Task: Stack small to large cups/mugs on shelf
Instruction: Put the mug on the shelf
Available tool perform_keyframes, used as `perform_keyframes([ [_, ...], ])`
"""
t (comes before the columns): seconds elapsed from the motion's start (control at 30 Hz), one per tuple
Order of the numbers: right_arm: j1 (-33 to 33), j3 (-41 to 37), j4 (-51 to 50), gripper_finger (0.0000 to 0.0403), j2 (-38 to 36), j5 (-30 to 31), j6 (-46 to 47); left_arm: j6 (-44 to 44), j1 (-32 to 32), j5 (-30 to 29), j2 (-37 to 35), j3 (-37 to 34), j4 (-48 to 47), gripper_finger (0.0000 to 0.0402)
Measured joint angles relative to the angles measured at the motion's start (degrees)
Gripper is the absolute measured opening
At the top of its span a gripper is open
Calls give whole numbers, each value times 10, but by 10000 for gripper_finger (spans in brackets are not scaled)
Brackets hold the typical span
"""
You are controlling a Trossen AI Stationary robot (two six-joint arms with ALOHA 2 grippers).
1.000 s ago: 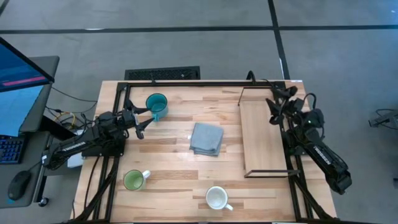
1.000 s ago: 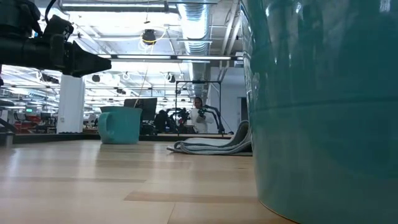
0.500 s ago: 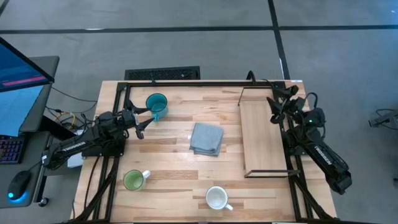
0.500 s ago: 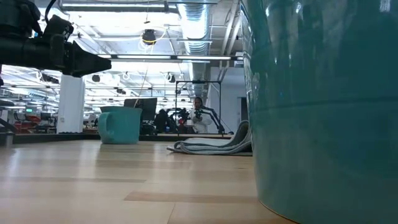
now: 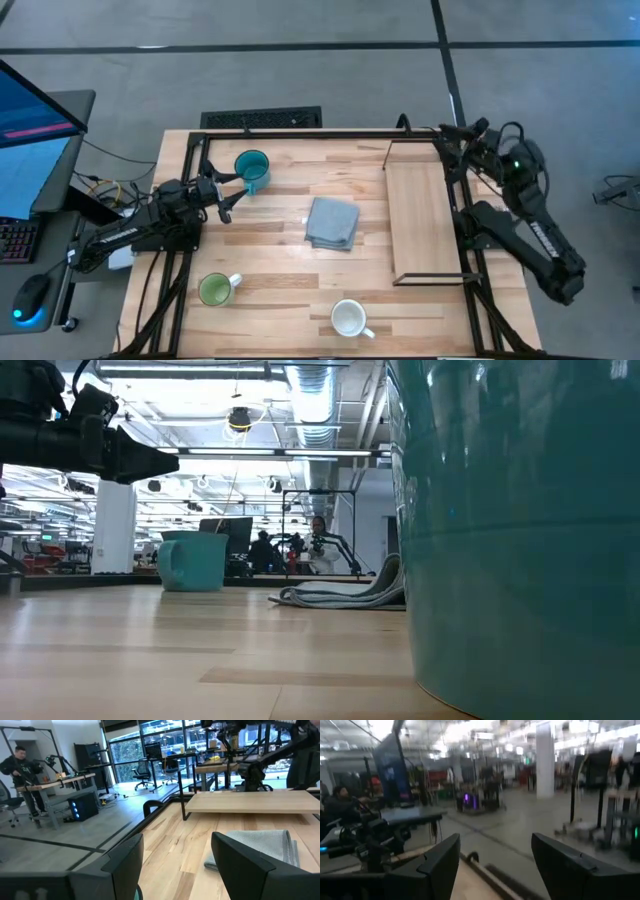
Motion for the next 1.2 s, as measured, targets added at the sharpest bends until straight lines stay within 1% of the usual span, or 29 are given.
perform_keyframes([
  [0.13, 4, 51, -89, 270, 64, -1, -44, 0, 0, 0, 0, 0, 0, 226],
  [0.27, 34, 83, -209, 270, 123, -2, -86, 0, 0, 0, 0, 0, 0, 226],
  [0.4, 94, 85, -274, 270, 160, -2, -90, 0, 0, 0, 0, 0, 0, 226],
  [0.5, 169, 85, -289, 270, 181, -2, -90, 0, 0, 0, 0, 0, 0, 226],
  [0.6, 254, 85, -281, 270, 208, 8, -90, -1, 0, 0, 0, 0, 0, 226],
  [0.67, 305, 85, -265, 270, 223, 32, -90, -1, 0, 0, 0, 0, 0, 226],
  [0.73, 352, 86, -252, 270, 241, 69, -90, -1, 0, 0, 0, 0, 0, 226],
  [0.83, 408, 86, -237, 270, 268, 143, -90, -3, 0, 0, 0, 0, 0, 226],
  [0.9, 431, 86, -227, 270, 283, 198, -85, -7, 0, 0, 0, 0, 0, 226],
  [0.97, 449, 85, -210, 270, 303, 236, -70, -14, 0, 0, 0, 0, 0, 226],
  [1.07, 468, 61, -151, 270, 322, 259, -61, -25, 0, 0, 0, 0, 0, 226],
  [1.2, 482, 11, -41, 270, 329, 271, -86, -47, 0, 0, 0, 0, 0, 226],
])
